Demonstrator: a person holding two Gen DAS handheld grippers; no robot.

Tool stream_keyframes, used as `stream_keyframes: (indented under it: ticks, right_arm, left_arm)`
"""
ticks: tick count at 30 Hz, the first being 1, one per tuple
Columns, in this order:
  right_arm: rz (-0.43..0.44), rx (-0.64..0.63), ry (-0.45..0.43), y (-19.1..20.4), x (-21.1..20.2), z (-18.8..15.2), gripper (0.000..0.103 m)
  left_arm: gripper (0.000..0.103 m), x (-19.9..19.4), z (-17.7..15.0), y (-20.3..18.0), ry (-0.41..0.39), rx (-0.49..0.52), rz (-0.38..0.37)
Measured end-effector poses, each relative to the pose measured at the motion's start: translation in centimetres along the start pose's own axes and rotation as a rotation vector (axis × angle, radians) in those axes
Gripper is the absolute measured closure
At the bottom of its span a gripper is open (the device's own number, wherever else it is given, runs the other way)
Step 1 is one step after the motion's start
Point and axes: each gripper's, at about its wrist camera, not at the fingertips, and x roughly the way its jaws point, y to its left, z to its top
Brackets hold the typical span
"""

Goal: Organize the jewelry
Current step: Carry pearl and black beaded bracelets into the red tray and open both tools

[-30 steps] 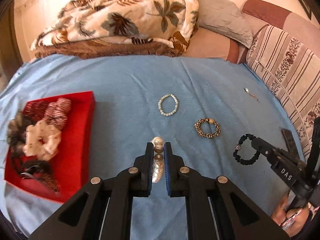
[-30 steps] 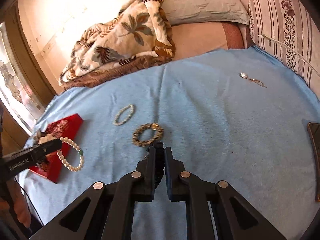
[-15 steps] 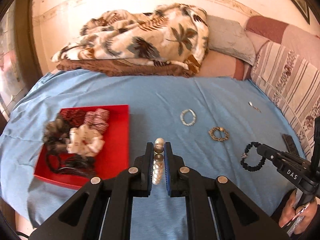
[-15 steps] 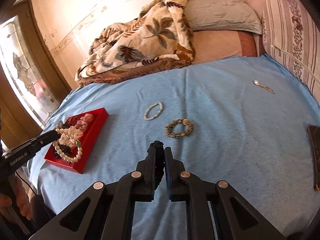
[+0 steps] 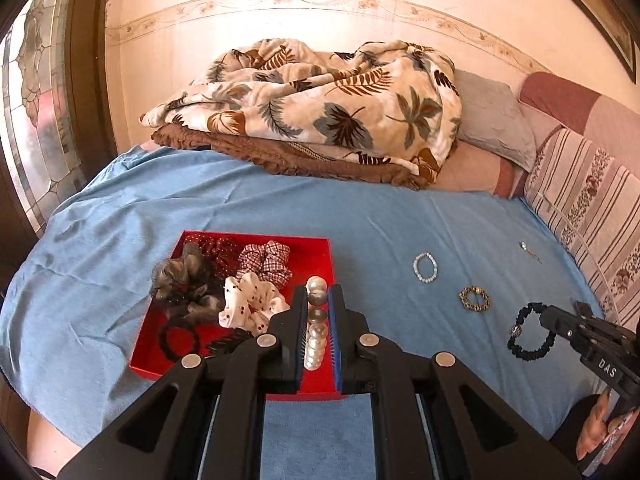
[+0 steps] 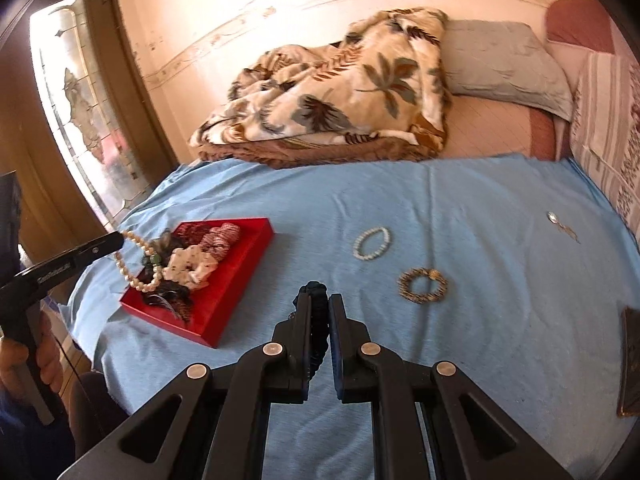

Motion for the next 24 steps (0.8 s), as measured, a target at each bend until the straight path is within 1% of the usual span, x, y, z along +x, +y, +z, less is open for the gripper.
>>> stream_keyframes:
  ticks: [8, 14, 17, 24]
  right_arm:
    - [0.031, -0.043, 0.009, 2.9, 0.6, 0.8, 0.094]
    - [0.045, -0.044, 0.022, 4.0, 1.3, 1.5, 0.094]
    - [0.042, -0.045, 0.030, 4.3, 1.8, 1.8, 0.094]
    - [0.023, -0.047, 0.067, 4.6, 3.5, 2.2, 0.094]
  left_arm:
    - [0.093, 1.5, 0.6, 0.8, 0.026, -0.040, -0.072]
    - [0.093, 4.1, 1.0, 1.8, 0.067, -0.100, -0.135]
    - [0.093, 5.1, 1.1, 1.7, 0.072, -0.092, -0.123]
    - [0.093, 7.2, 1.3, 0.5, 0.058, -0.007, -0.051]
